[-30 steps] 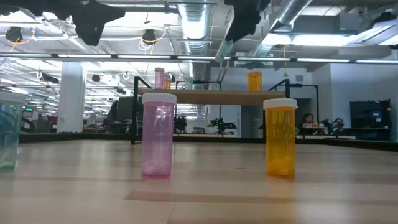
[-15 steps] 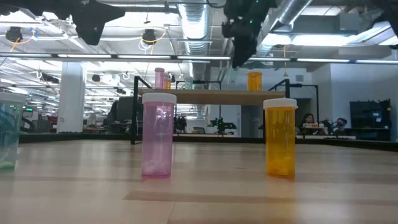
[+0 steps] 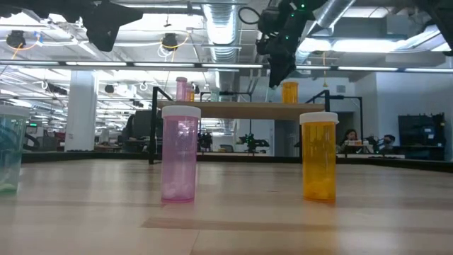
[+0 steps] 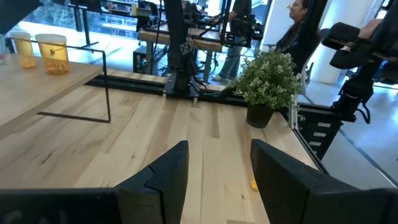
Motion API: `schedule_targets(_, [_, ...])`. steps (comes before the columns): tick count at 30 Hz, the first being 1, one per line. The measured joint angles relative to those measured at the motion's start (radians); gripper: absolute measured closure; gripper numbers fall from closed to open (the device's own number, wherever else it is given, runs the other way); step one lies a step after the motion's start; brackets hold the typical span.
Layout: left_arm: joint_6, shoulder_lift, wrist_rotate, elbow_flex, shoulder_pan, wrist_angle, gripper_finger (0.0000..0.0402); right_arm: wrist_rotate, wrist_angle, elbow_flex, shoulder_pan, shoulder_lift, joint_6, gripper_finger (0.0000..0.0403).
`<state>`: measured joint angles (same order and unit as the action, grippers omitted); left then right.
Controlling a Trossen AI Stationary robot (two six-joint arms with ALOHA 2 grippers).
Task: Pick and place medicine bottles onto shelf by color
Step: Put the top blue pill bottle on the shelf
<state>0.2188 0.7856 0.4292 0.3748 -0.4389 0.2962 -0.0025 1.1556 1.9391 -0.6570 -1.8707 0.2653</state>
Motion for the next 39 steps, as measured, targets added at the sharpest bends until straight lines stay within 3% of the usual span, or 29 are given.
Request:
schedule_targets(20, [0.0, 0.0, 0.001, 0.0, 0.0, 0.001, 0.0242, -0.06, -0.009, -0.001, -0.015, -0.001, 0.006, 0.0255])
schedule_targets(39, [-0.012, 0.0, 0.025, 0.0, 0.0, 0.002, 0.0242, -0.052, -0.001, 0.042, -0.021, 0.0, 0.04, 0.0255])
